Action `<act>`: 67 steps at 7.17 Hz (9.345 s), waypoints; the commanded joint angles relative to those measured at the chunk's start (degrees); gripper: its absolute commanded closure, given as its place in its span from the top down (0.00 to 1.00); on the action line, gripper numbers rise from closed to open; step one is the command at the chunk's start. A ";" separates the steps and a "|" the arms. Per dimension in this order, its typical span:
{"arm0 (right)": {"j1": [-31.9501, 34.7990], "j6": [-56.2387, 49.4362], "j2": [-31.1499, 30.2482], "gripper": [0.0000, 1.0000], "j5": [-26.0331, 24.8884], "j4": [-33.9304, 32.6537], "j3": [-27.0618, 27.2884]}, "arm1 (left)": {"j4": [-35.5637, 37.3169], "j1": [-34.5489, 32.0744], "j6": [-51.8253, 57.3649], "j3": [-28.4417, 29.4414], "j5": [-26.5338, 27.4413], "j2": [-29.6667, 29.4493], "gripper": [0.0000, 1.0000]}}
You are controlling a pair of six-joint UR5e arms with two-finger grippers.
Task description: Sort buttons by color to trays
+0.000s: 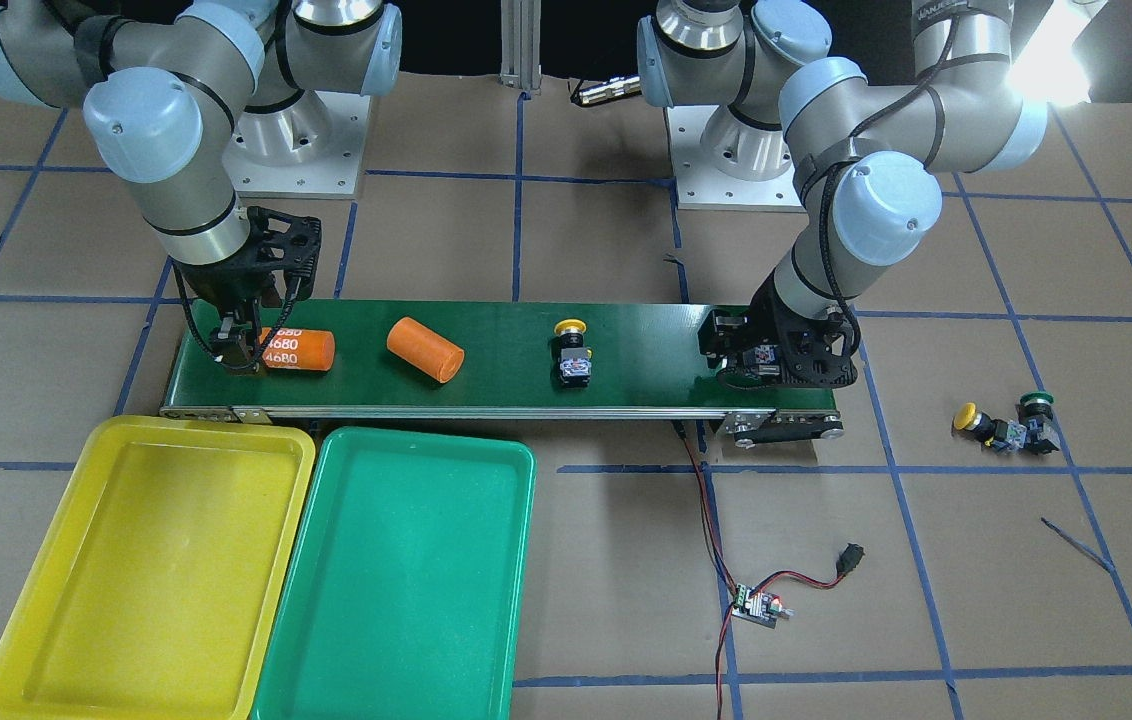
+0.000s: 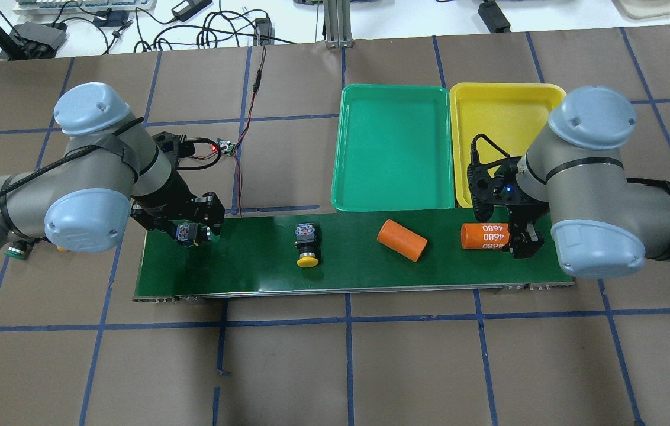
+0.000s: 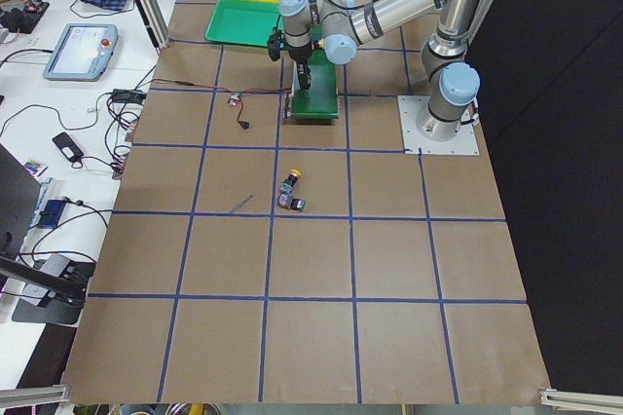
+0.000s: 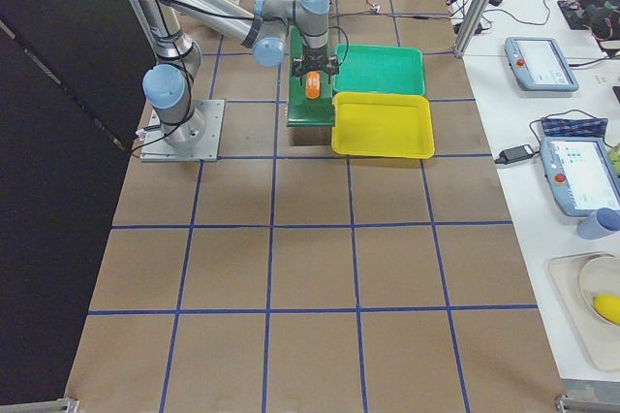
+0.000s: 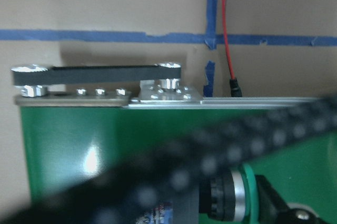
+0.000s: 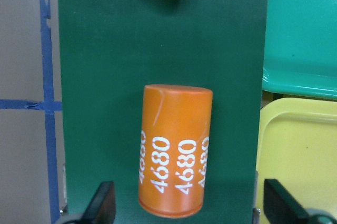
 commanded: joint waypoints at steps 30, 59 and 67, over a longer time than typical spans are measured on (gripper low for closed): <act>0.05 0.12 0.79 1.00 -1.04 0.81 0.00 | -10.59 22.92 32.91 10.50 0.91 -3.66 0.16; 5.32 96.54 2.46 1.00 1.86 -0.07 -1.85 | 11.92 32.99 69.35 8.53 5.84 -16.11 1.00; 4.88 88.71 4.40 0.25 0.98 -1.65 0.09 | 9.55 33.00 62.05 8.79 2.42 -17.43 1.00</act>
